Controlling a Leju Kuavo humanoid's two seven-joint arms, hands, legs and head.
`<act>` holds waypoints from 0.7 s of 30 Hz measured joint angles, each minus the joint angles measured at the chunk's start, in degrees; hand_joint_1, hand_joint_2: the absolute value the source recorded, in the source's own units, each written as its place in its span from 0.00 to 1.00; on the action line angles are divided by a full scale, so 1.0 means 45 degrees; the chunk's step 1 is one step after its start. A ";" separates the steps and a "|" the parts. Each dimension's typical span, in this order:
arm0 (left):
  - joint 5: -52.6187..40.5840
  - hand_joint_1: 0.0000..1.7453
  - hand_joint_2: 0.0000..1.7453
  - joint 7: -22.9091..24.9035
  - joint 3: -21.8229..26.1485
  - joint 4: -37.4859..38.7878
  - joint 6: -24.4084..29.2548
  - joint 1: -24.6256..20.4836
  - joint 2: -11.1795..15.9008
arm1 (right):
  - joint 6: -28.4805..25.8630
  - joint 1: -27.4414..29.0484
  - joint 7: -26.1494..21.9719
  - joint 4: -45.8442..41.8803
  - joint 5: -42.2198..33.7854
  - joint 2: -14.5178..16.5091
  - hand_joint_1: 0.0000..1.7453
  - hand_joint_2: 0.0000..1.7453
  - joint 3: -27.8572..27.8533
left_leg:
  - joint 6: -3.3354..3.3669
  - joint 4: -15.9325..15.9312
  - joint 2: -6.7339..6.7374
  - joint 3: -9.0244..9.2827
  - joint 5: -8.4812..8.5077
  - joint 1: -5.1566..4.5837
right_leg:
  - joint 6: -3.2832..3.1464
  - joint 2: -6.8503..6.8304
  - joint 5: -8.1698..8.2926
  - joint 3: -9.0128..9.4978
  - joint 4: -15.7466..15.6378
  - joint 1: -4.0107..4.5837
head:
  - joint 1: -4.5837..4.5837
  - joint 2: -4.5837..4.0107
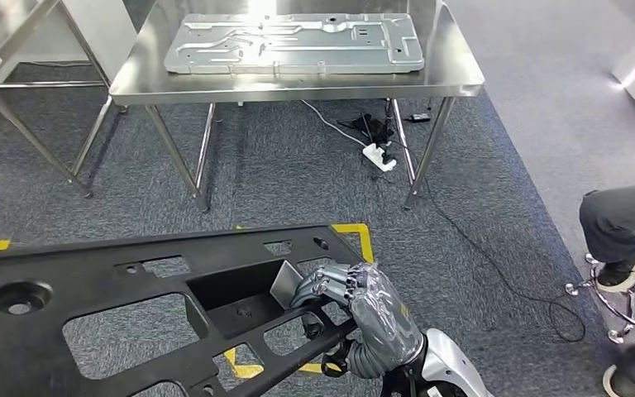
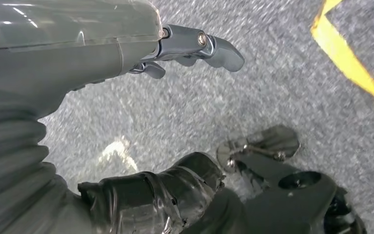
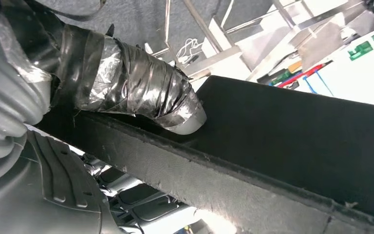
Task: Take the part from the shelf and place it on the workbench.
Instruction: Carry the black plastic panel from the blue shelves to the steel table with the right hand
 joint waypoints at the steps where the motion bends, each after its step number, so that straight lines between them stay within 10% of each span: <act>1: -0.0006 0.00 1.00 0.0041 -0.0001 -0.0001 -0.0026 0.0006 0.0004 | 0.0074 -0.0021 0.0027 0.0000 -0.0135 0.0001 1.00 1.00 0.0000 | -0.0076 0.0315 0.0321 -0.0155 -0.0171 -0.0004 | -0.0081 -0.0130 0.0011 0.0088 -0.0082 -0.0030 | -0.0050 0.0000; 3: -0.0028 0.00 1.00 0.0108 -0.0009 -0.0004 -0.0085 -0.0030 -0.0006 | 0.0257 -0.0037 0.0081 0.0015 -0.0470 0.0002 1.00 1.00 0.0000 | -0.0202 0.1624 0.1138 -0.0821 -0.0784 -0.0001 | -0.0187 -0.0368 -0.0039 0.0227 -0.0169 -0.0028 | -0.0144 0.0000; 6: -0.0060 0.00 1.00 0.0192 -0.0051 -0.0003 -0.0092 -0.0086 -0.0010 | 0.0392 -0.0031 0.0101 0.0110 -0.0725 -0.0001 1.00 1.00 0.0006 | -0.0329 0.3126 0.1564 -0.1699 -0.1103 0.0113 | -0.0194 -0.0669 -0.0213 0.0363 -0.0146 -0.0013 | -0.0171 0.0000; 10: -0.0140 0.00 1.00 0.0374 -0.0081 0.0001 -0.0030 -0.0053 0.0004 | 0.0401 -0.0065 -0.0005 0.0189 -0.0771 -0.0001 1.00 1.00 0.0010 | -0.0368 0.0463 0.1689 -0.0317 0.0218 0.0159 | 0.0038 -0.0855 -0.0536 0.0699 -0.0120 -0.0072 | -0.0173 0.0000; 15: -0.0188 0.00 1.00 0.0460 -0.0140 0.0000 -0.0138 -0.0043 0.0006 | 0.0430 -0.0182 -0.0090 0.0203 -0.0809 -0.0002 1.00 1.00 0.0022 | 0.0146 -0.0226 0.1604 0.0279 -0.0097 0.0080 | 0.0424 -0.0872 -0.0553 0.0884 0.0043 -0.0026 | -0.0115 0.0000; 21: -0.0188 0.00 1.00 0.0473 -0.0153 0.0001 -0.0143 -0.0034 0.0010 | 0.0431 -0.0194 -0.0132 0.0231 -0.0826 -0.0005 1.00 1.00 0.0029 | 0.0516 -0.0291 0.1502 0.0949 -0.0583 -0.0013 | 0.0444 -0.0663 -0.1571 -0.1617 0.3474 0.0039 | 0.0022 0.0000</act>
